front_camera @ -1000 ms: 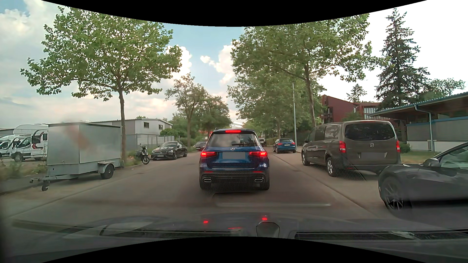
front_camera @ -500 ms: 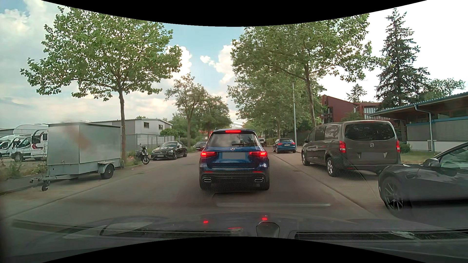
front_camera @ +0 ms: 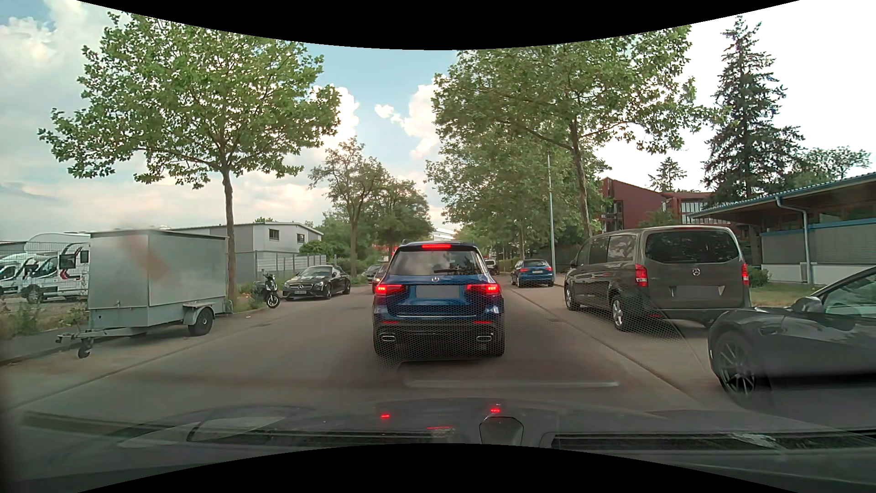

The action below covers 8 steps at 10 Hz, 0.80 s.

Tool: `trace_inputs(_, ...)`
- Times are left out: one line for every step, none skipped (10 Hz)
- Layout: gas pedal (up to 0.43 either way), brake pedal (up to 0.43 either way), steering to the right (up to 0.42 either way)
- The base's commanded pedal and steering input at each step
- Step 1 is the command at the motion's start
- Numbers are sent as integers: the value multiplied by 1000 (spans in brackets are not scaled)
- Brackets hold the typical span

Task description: Follow the waypoints while adhering to traffic rules and regulations

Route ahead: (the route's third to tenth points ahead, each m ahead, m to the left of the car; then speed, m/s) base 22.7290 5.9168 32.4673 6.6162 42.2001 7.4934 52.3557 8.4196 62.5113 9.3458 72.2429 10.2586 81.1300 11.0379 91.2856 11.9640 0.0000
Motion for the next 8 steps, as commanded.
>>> trace_inputs(0, 189, 9)
trace_inputs(0, 189, 9)
trace_inputs(0, 189, 9)
trace_inputs(0, 189, 9)
trace_inputs(0, 189, 9)
trace_inputs(0, 189, 9)
trace_inputs(0, 189, 9)
trace_inputs(0, 189, 9)
